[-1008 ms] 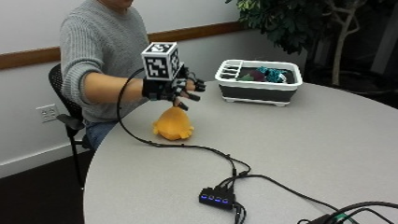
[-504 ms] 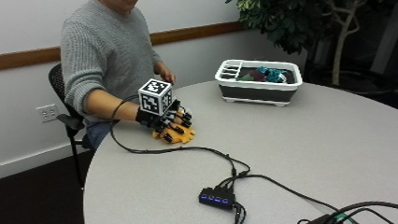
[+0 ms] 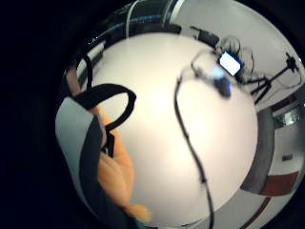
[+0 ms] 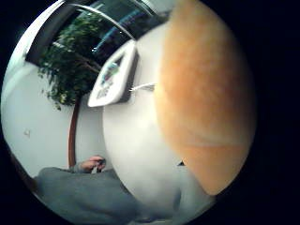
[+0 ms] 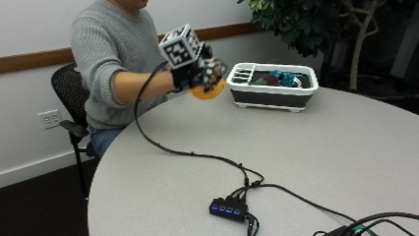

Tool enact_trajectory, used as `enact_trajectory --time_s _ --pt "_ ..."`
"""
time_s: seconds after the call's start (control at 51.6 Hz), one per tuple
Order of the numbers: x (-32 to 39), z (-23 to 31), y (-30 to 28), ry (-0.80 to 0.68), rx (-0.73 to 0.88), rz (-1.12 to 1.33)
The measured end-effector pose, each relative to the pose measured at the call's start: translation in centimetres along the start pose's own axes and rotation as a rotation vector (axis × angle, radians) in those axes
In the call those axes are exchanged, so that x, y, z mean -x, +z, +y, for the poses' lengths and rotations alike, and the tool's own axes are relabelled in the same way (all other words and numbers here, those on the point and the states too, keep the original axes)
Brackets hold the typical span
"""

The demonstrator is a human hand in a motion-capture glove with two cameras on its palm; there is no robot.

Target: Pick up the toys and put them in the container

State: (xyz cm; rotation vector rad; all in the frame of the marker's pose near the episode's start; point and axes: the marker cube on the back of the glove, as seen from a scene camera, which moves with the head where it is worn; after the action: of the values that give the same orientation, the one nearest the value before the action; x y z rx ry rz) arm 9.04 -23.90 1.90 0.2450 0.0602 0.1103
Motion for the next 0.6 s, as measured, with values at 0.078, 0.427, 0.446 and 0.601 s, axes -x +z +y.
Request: enact_trajectory --time_s 0.078,0.427,0.446,0.601 --pt "3.0 -5.3 -4.3 -0.09 -0.035 -0.098" --pt "23.5 -23.0 6.3 -0.173 0.157 0.006" --pt "24.1 -23.5 7.0 -0.186 0.164 0.017" --pt "24.8 -24.8 10.5 -0.186 0.199 0.032"
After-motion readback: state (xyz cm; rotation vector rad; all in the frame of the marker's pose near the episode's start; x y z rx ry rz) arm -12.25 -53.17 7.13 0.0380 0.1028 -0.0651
